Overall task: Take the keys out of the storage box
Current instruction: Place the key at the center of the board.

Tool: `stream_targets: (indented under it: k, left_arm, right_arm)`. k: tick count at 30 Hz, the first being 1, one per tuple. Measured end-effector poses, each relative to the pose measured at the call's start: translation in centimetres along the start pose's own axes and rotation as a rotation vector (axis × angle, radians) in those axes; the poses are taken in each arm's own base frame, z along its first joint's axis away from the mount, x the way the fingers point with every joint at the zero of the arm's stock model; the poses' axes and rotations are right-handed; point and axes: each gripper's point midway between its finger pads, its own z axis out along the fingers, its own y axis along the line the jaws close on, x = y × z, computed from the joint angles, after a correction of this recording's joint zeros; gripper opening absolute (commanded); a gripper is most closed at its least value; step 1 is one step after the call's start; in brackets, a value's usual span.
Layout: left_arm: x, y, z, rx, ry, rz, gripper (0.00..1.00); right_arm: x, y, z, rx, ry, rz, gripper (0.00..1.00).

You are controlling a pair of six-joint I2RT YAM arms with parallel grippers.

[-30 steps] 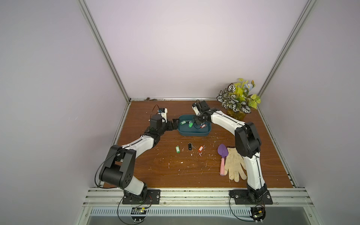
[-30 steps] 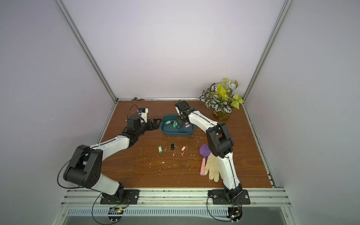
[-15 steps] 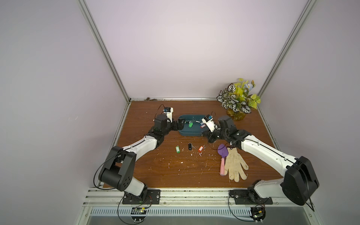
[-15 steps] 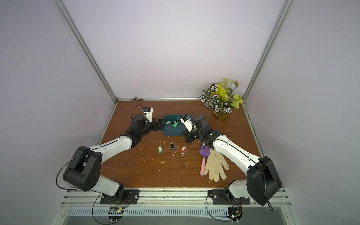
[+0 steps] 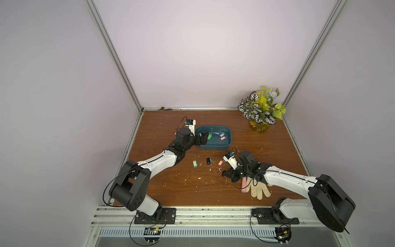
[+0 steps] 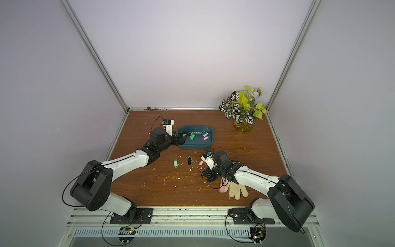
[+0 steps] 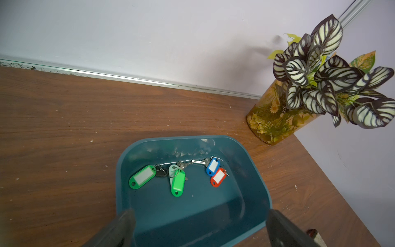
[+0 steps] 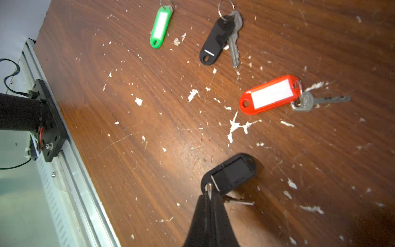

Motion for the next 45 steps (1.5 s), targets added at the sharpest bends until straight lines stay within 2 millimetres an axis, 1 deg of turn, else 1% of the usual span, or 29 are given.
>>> stream_targets:
  k: [2, 4, 6, 9, 12, 13, 15, 16, 18, 22, 23, 24, 25, 26, 28, 31, 33, 35, 40, 42, 45]
  left_arm:
    - [0.2, 0.2, 0.1, -0.013, 0.012, -0.001, 0.99]
    - [0.2, 0.2, 0.5, -0.025, 0.023, 0.000, 0.99]
    - [-0.1, 0.1, 0.9, -0.035, 0.026, 0.003, 0.99]
    - [-0.2, -0.2, 1.6, -0.062, 0.038, 0.016, 0.99]
    - [0.0, -0.9, 2.6, -0.102, 0.061, 0.051, 0.99]
    - [0.0, -1.2, 2.9, -0.115, 0.067, 0.065, 0.99]
    - [-0.2, -1.6, 3.4, -0.140, 0.070, 0.089, 0.99]
    - [-0.3, -1.8, 3.6, -0.153, 0.073, 0.098, 0.99]
    - [-0.5, -2.0, 3.9, -0.175, 0.076, 0.112, 0.99]
    - [-0.8, -2.5, 5.1, -0.220, 0.090, 0.144, 0.99]
    - [-0.8, -2.5, 5.5, -0.231, 0.094, 0.150, 0.99]
    - [-0.7, -2.5, 6.0, -0.242, 0.104, 0.159, 0.99]
    - [-0.7, -2.7, 6.5, -0.252, 0.113, 0.167, 0.99]
    - [-0.6, -2.7, 7.1, -0.262, 0.123, 0.173, 0.99]
    - [-0.3, -2.7, 8.4, -0.291, 0.149, 0.186, 0.99]
    - [0.2, -2.0, 10.6, -0.358, 0.200, 0.185, 0.93]
    - [0.6, -1.6, 11.9, -0.396, 0.229, 0.179, 0.90]
    - [1.3, -1.0, 12.6, -0.428, 0.258, 0.173, 0.88]
    - [4.3, 0.7, 12.7, -0.493, 0.349, 0.153, 0.84]
    - [5.1, 1.1, 13.0, -0.508, 0.370, 0.144, 0.80]
    - [6.0, 1.5, 13.8, -0.523, 0.391, 0.131, 0.70]
  right_arm:
    - [0.4, -0.1, 0.6, -0.001, 0.018, 0.003, 0.04]
    - [0.6, -0.1, 1.1, -0.010, 0.028, 0.003, 0.10]
    - [0.4, 0.1, 1.3, -0.017, 0.025, -0.001, 0.12]
    - [0.9, 0.0, 1.8, -0.018, 0.044, -0.002, 0.21]
    - [1.4, -0.1, 1.9, -0.014, 0.067, -0.007, 0.29]
    - [1.6, -0.2, 1.8, -0.012, 0.074, -0.009, 0.33]
    - [1.3, -0.1, 1.4, -0.001, 0.070, -0.023, 0.49]
    - [0.8, -0.2, 0.8, 0.016, 0.050, -0.034, 0.56]
    - [-0.8, -0.1, -0.7, 0.054, -0.019, -0.058, 0.60]
    - [-6.1, 0.1, -5.3, 0.158, -0.258, -0.119, 0.69]
    - [-7.2, 0.2, -6.5, 0.179, -0.315, -0.128, 0.74]
    - [-8.3, 0.0, -7.8, 0.214, -0.379, -0.133, 0.82]
    - [-9.3, -0.2, -9.1, 0.241, -0.440, -0.137, 0.98]
    - [-10.0, -0.6, -10.1, 0.271, -0.489, -0.128, 0.99]
    - [-11.4, -1.4, -12.1, 0.324, -0.586, -0.115, 0.99]
    - [-12.1, -3.1, -13.5, 0.394, -0.654, -0.079, 1.00]
    - [-12.0, -4.2, -13.6, 0.427, -0.660, -0.058, 1.00]
    - [-11.9, -5.1, -13.3, 0.448, -0.650, -0.044, 1.00]
    - [-11.9, -6.4, -12.7, 0.474, -0.631, -0.024, 0.99]
    - [-12.0, -6.8, -12.5, 0.477, -0.630, -0.018, 1.00]
    - [-12.1, -7.5, -12.1, 0.484, -0.621, -0.008, 1.00]
